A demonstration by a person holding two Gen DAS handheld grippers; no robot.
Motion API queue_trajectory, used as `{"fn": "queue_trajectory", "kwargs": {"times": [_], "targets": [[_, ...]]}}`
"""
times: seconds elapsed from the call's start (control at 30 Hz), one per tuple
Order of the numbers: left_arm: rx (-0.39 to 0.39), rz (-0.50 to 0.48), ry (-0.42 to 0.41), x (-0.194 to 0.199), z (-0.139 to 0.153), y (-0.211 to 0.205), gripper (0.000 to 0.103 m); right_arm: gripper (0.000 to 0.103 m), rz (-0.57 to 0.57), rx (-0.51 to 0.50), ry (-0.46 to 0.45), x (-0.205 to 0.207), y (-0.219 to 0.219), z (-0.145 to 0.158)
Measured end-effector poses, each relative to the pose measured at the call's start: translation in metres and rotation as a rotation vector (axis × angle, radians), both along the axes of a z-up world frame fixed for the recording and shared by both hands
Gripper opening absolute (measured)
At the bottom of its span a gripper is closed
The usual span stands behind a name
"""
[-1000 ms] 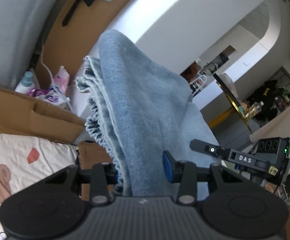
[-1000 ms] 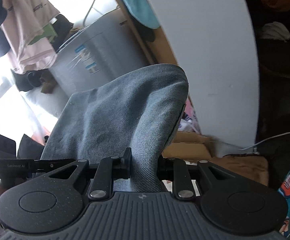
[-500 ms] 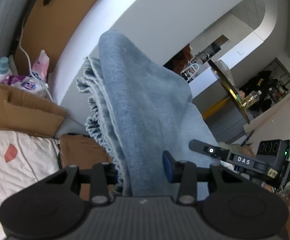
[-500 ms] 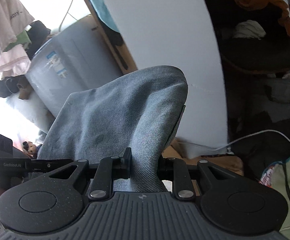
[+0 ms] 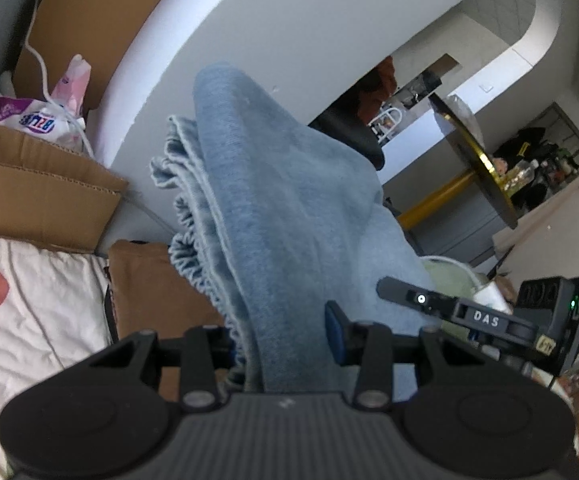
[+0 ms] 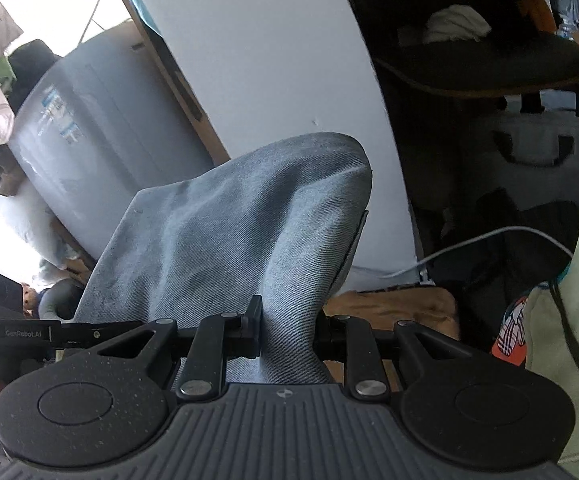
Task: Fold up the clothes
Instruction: 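Lift the folded jeans stack off the duvet with both grippers and carry it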
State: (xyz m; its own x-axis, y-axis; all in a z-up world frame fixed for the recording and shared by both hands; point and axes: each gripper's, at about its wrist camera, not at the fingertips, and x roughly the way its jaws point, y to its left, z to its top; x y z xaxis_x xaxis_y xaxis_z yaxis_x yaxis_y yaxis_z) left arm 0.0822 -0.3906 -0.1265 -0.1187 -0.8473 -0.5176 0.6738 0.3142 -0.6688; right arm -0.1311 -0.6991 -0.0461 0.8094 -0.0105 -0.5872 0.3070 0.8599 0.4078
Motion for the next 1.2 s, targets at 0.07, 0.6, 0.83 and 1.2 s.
{"fn": "queue_trajectory", "kwargs": {"times": [0.07, 0.6, 0.83, 1.2], "targets": [[-0.006, 0.006, 0.008, 0.001, -0.015, -0.006, 0.043, 0.023, -0.003, -0.012, 0.001, 0.003, -0.007, -0.014], [0.002, 0.025, 0.121, 0.009, -0.144, -0.058, 0.042, 0.023, -0.049, -0.121, 0.108, 0.037, -0.038, -0.122], [-0.004, 0.019, 0.152, 0.01, -0.18, -0.076, 0.042, 0.023, -0.069, -0.152, 0.136, 0.037, -0.051, -0.159], [0.007, 0.034, 0.143, 0.019, -0.194, -0.073, 0.042, 0.023, -0.046, -0.124, 0.135, 0.048, -0.058, -0.179]]}}
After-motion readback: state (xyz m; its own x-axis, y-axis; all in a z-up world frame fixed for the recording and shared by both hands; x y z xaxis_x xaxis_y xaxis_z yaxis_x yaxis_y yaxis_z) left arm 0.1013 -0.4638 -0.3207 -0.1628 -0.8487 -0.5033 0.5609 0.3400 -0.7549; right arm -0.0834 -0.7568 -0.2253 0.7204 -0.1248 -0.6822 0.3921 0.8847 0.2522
